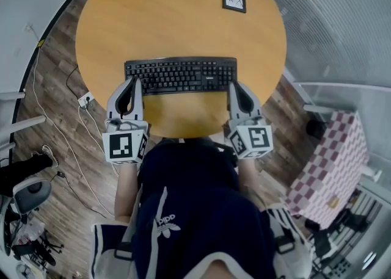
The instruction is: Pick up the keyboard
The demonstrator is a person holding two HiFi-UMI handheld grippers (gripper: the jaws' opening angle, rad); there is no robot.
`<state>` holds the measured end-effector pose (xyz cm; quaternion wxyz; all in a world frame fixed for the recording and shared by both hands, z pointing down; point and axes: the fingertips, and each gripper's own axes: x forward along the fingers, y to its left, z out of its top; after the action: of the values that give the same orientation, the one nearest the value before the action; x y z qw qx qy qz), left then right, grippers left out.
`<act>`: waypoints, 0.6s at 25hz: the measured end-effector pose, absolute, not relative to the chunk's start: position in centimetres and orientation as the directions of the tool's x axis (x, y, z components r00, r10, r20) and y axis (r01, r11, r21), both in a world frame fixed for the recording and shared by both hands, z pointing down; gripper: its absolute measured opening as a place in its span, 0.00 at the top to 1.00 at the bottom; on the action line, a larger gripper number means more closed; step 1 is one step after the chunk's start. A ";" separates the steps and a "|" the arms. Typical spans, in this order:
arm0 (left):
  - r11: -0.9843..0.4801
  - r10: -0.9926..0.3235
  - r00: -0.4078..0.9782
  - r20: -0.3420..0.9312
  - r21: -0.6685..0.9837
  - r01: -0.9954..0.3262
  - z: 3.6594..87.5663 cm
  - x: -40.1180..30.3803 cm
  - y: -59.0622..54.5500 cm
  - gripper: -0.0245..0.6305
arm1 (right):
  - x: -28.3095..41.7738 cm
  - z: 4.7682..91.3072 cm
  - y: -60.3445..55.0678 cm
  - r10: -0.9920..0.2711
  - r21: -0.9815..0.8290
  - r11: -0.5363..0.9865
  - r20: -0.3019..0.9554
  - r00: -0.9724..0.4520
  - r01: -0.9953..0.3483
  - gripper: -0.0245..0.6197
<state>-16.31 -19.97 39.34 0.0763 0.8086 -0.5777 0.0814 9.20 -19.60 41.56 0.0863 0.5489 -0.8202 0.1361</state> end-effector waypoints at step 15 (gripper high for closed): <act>-0.226 -0.938 0.219 0.271 0.004 -0.974 40.1 -18.3 -21.3 0.96 | 10.7 41.9 -23.3 -0.862 -0.122 0.392 0.298 -0.410 -0.912 0.95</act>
<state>-18.34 -21.33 40.06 0.0866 0.7758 -0.6160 0.1056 10.67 -23.29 41.89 0.0935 0.5348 -0.8290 0.1341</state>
